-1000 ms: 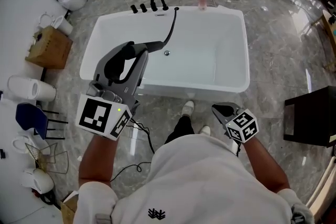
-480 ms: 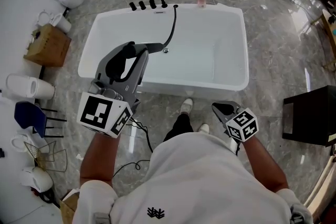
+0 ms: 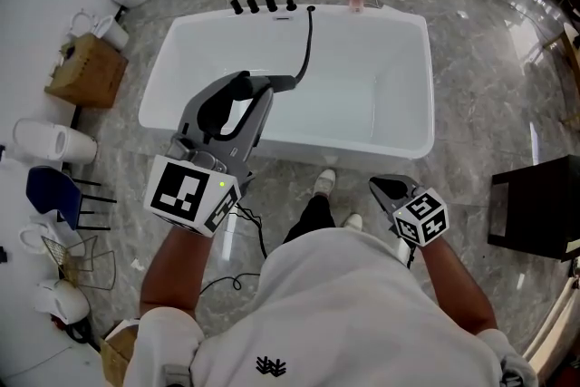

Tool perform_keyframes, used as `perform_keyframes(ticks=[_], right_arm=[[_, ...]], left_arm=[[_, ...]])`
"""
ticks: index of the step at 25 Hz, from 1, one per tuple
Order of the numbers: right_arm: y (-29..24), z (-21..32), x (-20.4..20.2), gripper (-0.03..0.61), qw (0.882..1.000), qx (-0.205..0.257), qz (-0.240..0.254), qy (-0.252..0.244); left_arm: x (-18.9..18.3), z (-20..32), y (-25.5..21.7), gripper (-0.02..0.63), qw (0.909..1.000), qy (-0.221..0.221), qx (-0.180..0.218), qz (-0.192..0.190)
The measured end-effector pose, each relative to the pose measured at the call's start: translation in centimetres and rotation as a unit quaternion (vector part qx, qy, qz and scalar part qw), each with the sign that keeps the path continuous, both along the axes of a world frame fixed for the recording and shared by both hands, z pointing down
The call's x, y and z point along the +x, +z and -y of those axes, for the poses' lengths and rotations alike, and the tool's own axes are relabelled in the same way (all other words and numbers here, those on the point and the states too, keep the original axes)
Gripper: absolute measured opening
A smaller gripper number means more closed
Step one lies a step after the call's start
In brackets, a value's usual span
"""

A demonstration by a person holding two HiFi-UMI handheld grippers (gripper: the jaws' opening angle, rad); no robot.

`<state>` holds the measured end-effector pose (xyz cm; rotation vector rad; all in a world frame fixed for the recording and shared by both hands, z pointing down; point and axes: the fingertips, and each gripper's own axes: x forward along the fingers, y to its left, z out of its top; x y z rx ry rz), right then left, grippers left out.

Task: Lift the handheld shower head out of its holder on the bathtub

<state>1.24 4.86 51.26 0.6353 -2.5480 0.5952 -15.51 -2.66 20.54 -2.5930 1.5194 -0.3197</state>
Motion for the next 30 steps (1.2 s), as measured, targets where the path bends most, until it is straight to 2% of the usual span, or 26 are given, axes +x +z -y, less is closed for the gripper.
perform_keyframes(ticks=[30], right_arm=[[-0.1,-0.4,1.0,0.012,1.000,0.007,0.007,0.008]], left_arm=[[0.1,0.0,1.1,0.138,0.9998,-0.011,-0.011,-0.010]])
